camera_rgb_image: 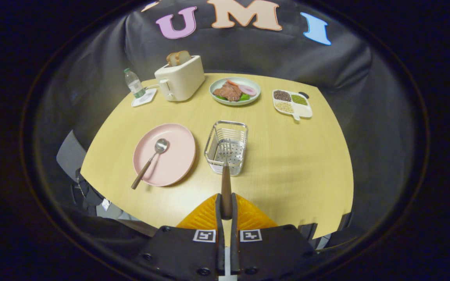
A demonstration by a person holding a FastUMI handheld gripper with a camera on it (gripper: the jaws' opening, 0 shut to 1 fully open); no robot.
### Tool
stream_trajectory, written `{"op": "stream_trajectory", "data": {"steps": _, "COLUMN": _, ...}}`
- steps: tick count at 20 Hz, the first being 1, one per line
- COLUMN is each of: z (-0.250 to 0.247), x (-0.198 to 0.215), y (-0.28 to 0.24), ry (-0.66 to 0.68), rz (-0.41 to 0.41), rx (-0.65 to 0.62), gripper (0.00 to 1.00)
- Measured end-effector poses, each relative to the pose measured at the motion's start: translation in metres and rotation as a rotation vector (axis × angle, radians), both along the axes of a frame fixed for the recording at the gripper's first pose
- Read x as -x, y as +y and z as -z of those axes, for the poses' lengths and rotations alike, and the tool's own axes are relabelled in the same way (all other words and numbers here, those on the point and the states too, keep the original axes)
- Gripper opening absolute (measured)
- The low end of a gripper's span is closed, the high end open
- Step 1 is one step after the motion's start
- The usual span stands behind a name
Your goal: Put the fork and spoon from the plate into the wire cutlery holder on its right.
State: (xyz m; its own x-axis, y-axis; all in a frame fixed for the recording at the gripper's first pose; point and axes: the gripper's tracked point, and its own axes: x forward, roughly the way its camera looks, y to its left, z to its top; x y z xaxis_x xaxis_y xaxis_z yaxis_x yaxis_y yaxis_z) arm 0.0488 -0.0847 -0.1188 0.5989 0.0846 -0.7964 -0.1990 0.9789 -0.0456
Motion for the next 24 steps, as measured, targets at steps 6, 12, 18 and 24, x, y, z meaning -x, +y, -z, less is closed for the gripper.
{"op": "stream_trajectory", "data": {"steps": 6, "z": 0.005, "x": -0.004, "y": 0.007, "ry": 0.069, "rz": 0.031, "rx": -0.052, "gripper": 0.21}}
{"op": "stream_trajectory", "data": {"steps": 12, "z": 0.001, "x": 0.003, "y": 0.016, "ry": 0.062, "rz": 0.034, "rx": -0.081, "gripper": 0.44}}
{"op": "stream_trajectory", "data": {"steps": 18, "z": -0.010, "x": -0.007, "y": 0.011, "ry": -0.099, "rz": 0.084, "rx": -0.069, "gripper": 1.00}}
{"op": "stream_trajectory", "data": {"steps": 24, "z": -0.012, "x": -0.010, "y": 0.011, "ry": -0.254, "rz": 0.199, "rx": -0.086, "gripper": 1.00}}
